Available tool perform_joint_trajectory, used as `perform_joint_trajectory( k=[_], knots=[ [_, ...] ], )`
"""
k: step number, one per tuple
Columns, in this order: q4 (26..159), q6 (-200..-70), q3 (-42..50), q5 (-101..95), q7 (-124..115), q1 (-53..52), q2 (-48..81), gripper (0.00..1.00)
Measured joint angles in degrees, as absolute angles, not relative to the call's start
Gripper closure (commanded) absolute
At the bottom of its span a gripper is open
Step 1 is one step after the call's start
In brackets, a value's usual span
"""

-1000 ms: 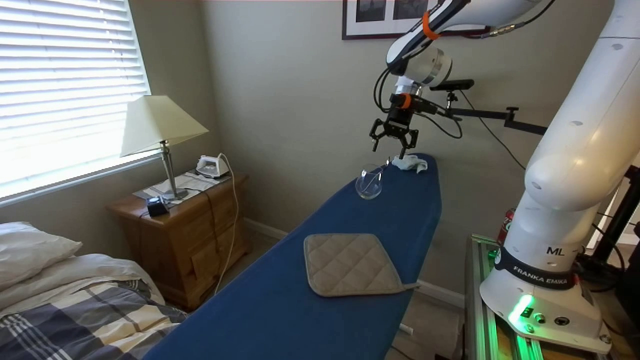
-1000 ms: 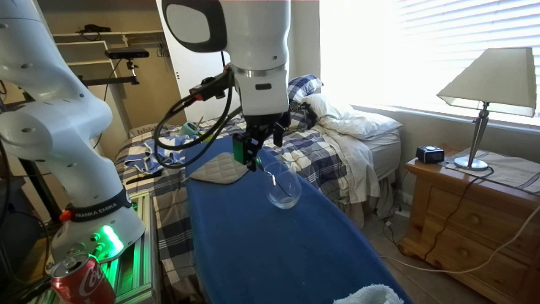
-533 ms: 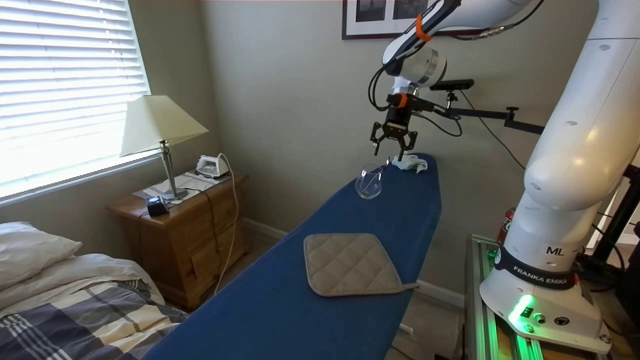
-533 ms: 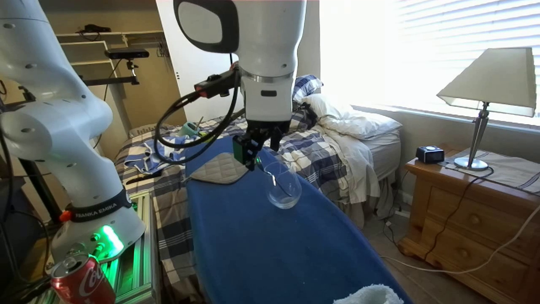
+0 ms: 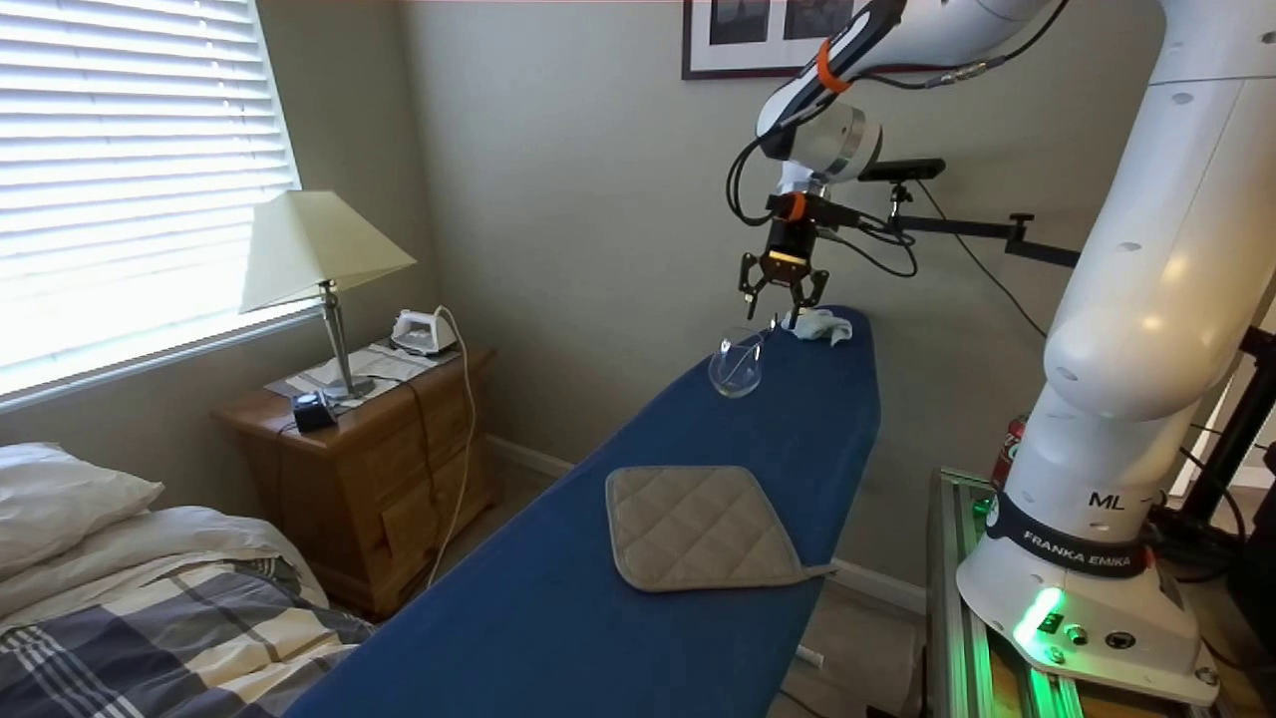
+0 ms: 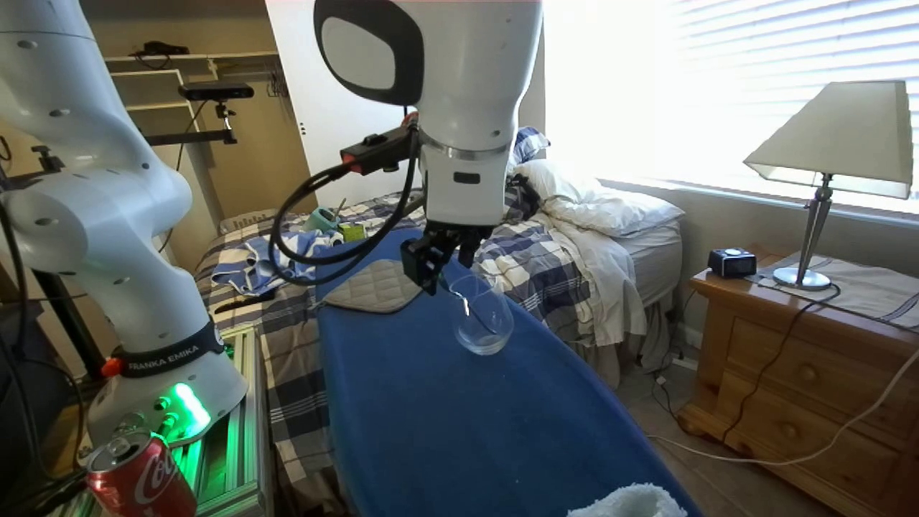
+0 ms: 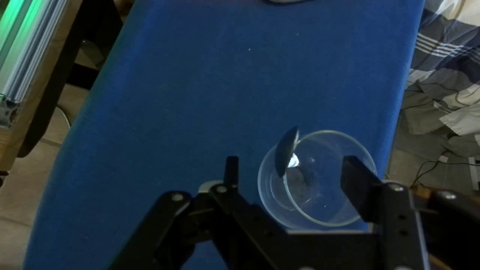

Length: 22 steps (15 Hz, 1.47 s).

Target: Remove the silver spoon from the glass cup.

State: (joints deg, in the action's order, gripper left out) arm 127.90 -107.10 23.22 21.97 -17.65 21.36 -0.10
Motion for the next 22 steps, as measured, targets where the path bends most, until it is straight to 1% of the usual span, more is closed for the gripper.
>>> perform_joint_trajectory(
  k=[1,2,6,8,10,11,12,13,15,16,17,18,20,21,22],
  knots=[
    [127.73,-107.03,23.22,22.45,-17.64,21.45,0.17,0.44],
    [127.5,-106.94,23.22,22.74,-17.64,21.55,0.44,0.4],
    [126.78,-106.71,23.23,23.43,-17.64,21.75,1.24,0.48],
    [126.57,-106.63,23.24,23.58,-17.64,21.81,1.41,0.45],
    [126.44,-106.28,23.24,23.69,-17.64,21.87,1.47,0.35],
    [126.39,-105.97,23.24,23.74,-17.64,21.89,1.51,0.32],
    [126.34,-105.59,23.24,23.85,-17.64,21.91,1.56,0.26],
    [126.29,-105.2,23.24,23.98,-17.64,21.93,1.64,0.26],
    [126.11,-104.59,23.24,24.26,-17.64,21.93,1.97,0.38],
    [125.98,-104.37,23.24,24.4,-17.64,21.93,2.19,0.42],
    [125.79,-104.12,23.23,24.56,-17.64,21.93,2.47,0.52],
    [125.68,-103.99,23.23,24.66,-17.64,21.93,2.71,0.56],
    [125.53,-103.69,23.23,24.74,-17.64,21.93,3.1,0.61],
    [125.46,-103.58,23.23,24.77,-17.64,21.93,3.28,0.58],
    [125.35,-103.43,23.23,24.8,-17.64,21.93,3.47,0.59]
  ],
)
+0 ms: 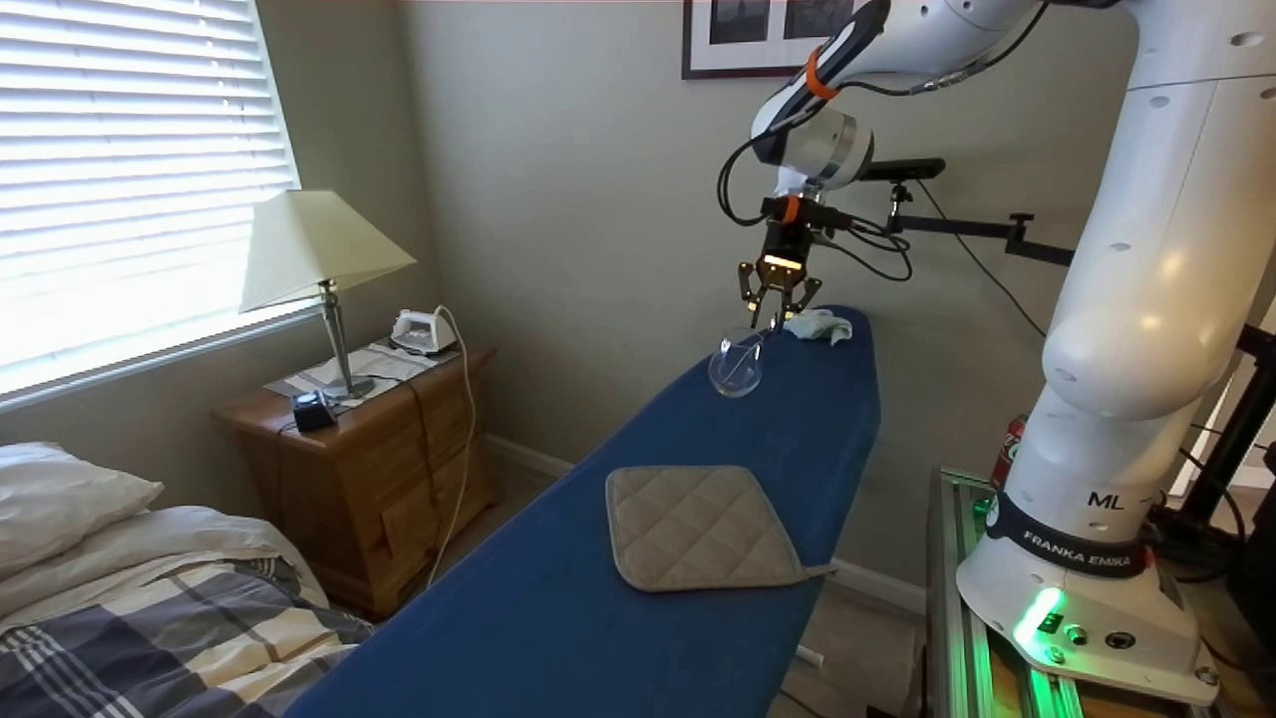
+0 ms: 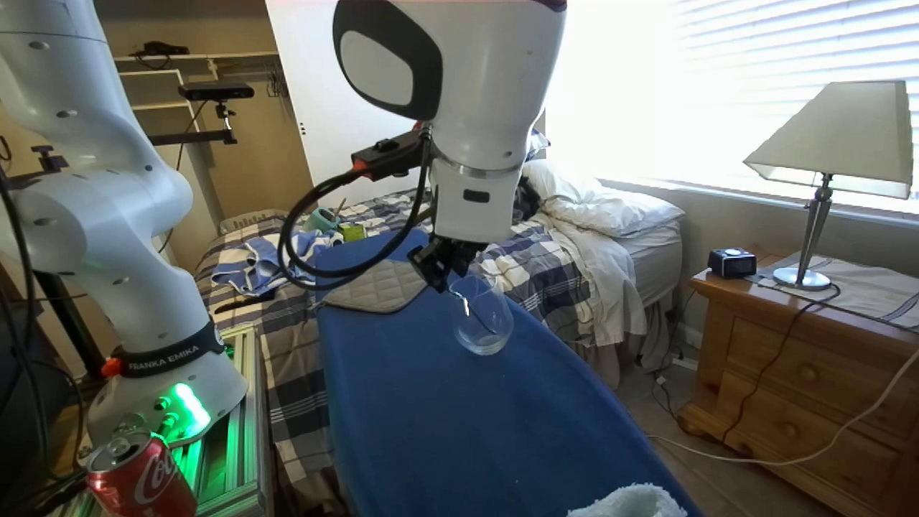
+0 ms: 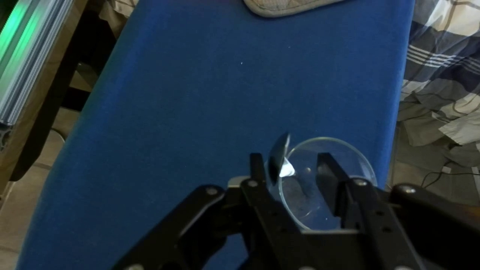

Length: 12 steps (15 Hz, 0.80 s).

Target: Remove the silver spoon from the glass cup.

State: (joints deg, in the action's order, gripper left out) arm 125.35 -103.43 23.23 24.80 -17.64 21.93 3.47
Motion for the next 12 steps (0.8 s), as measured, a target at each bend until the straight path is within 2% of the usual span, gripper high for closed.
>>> perform_joint_trajectory(
  k=[4,12],
  knots=[
    [124.97,-103.29,23.23,25.0,-17.64,21.94,3.93,0.57],
    [124.29,-103.29,23.23,25.04,-17.64,21.98,4.37,0.65]
  ],
)
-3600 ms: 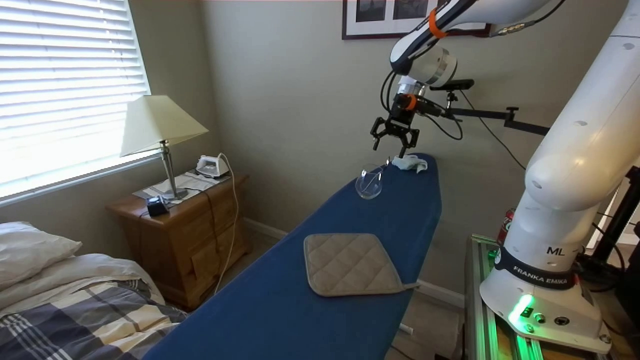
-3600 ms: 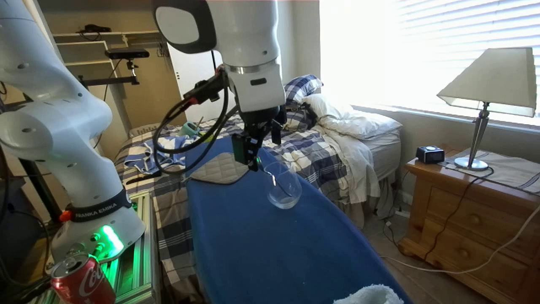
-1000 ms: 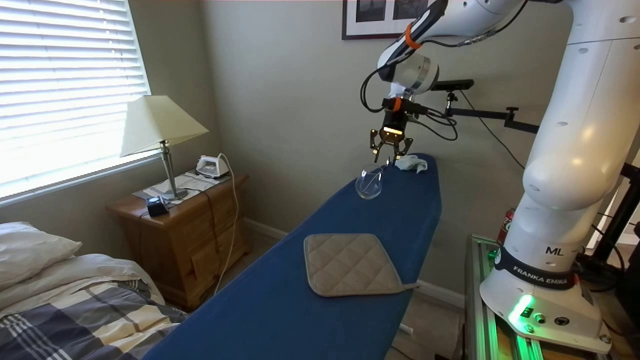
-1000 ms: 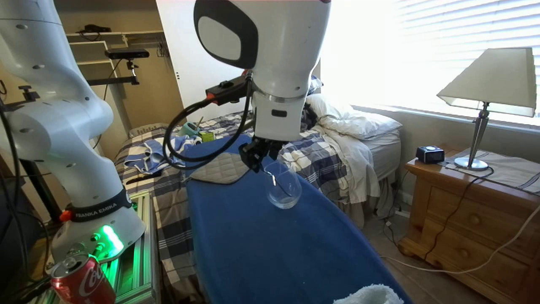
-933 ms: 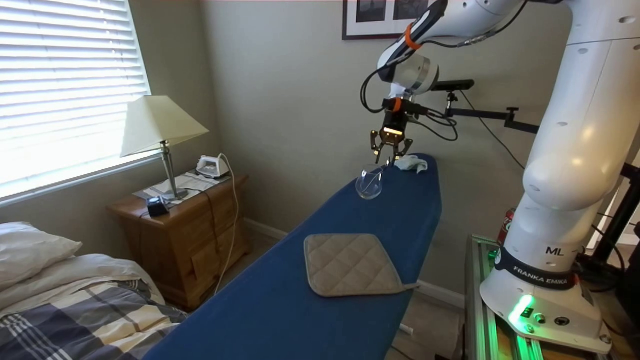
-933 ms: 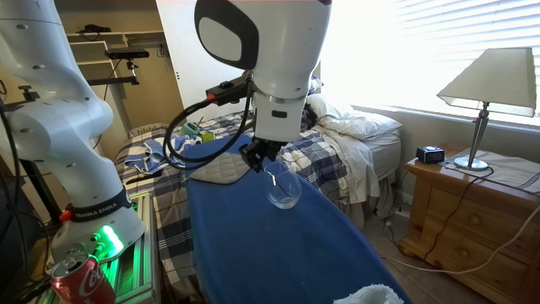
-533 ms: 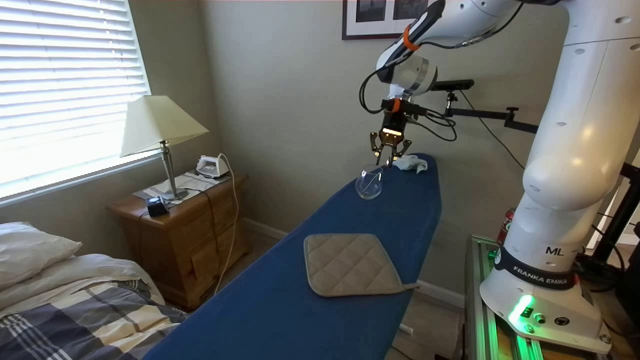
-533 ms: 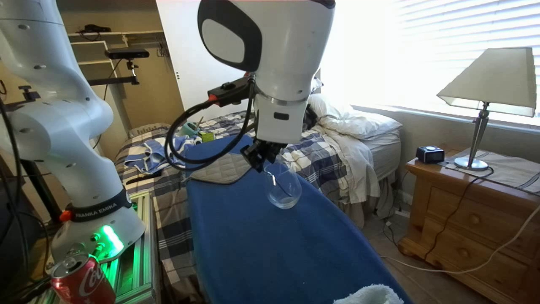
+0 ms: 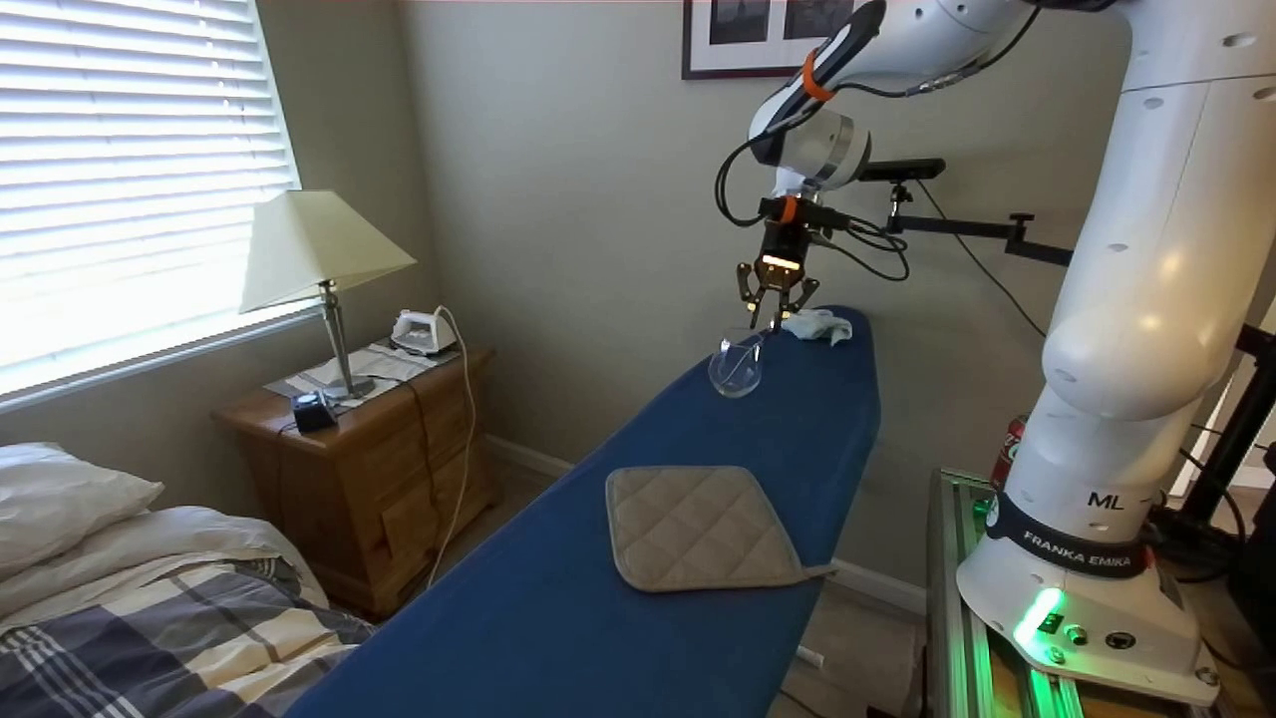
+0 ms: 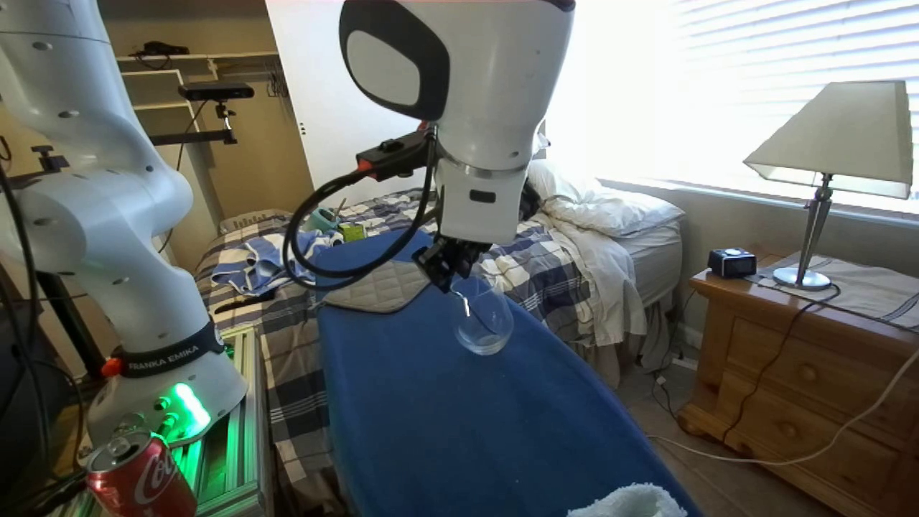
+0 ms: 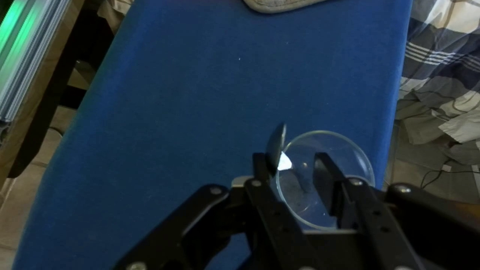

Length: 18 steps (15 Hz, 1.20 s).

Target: Remove the silver spoon from the glass cup.

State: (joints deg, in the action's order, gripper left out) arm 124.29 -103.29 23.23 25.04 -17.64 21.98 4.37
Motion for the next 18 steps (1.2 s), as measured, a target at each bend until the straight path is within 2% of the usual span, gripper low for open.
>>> perform_joint_trajectory(
  k=[6,10,11,13,14,15,16,18],
  knots=[
    [124.18,-103.29,23.23,25.04,-17.64,22.12,4.51,0.69],
    [124.09,-103.29,23.23,25.04,-17.64,22.23,4.57,0.89],
    [124.05,-103.29,23.23,25.04,-17.64,22.24,4.58,0.97],
    [123.92,-103.29,23.23,25.04,-17.64,22.27,4.58,1.0],
    [123.83,-103.29,23.23,25.04,-17.64,22.29,4.58,0.99],
    [123.75,-103.29,23.23,25.07,-17.64,22.31,4.58,0.74],
    [123.68,-103.29,23.23,25.07,-17.64,22.33,4.58,0.72],
    [123.52,-103.29,23.23,25.08,-17.64,22.35,4.59,0.59]
  ],
)
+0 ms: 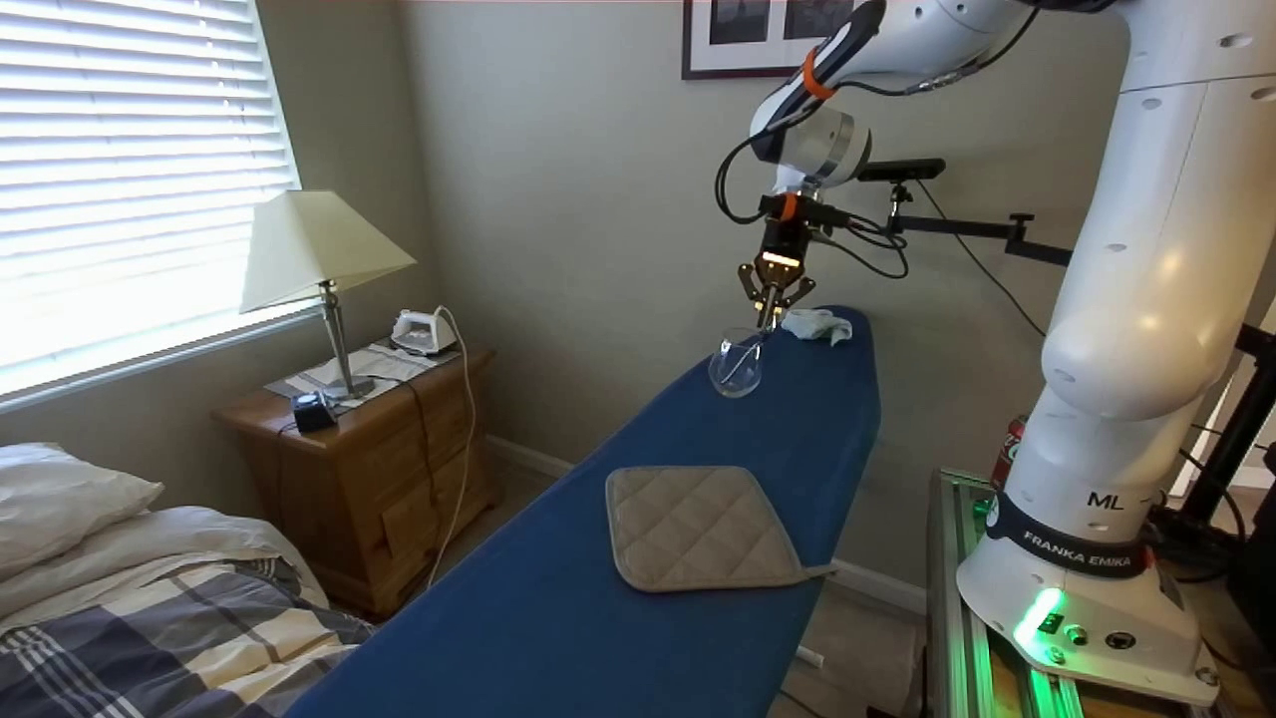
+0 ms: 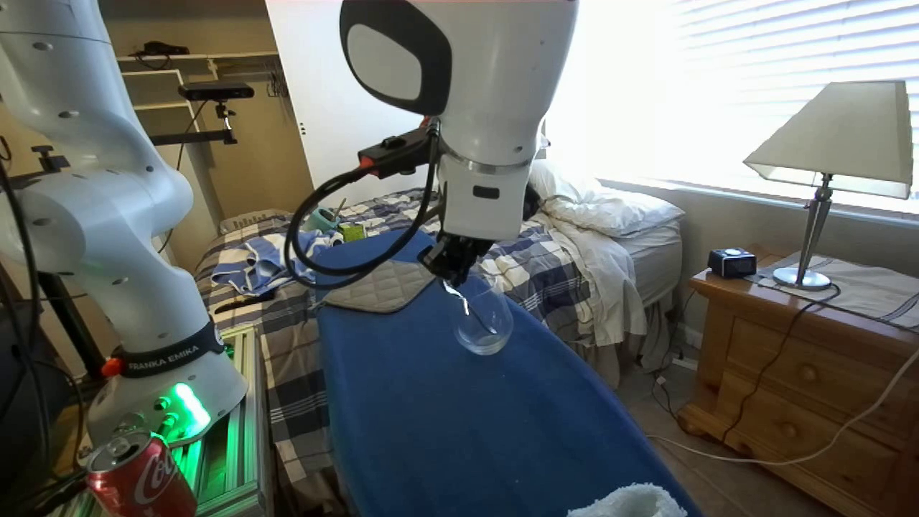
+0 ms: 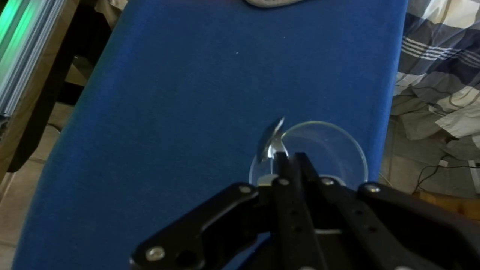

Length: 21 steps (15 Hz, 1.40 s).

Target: Remove the silver spoon from the glass cup.

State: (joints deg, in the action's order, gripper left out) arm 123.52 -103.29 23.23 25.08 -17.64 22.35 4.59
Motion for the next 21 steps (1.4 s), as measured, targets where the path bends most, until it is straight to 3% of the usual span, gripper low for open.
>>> perform_joint_trajectory(
  k=[7,9,21],
  knots=[
    [123.07,-102.99,23.15,26.87,-17.59,22.33,5.56,0.1],
    [122.77,-102.53,23.03,27.88,-17.56,22.33,6.2,0.0],
    [119.4,-101.51,22.81,30.3,-17.55,22.59,8.15,0.0]
  ],
)
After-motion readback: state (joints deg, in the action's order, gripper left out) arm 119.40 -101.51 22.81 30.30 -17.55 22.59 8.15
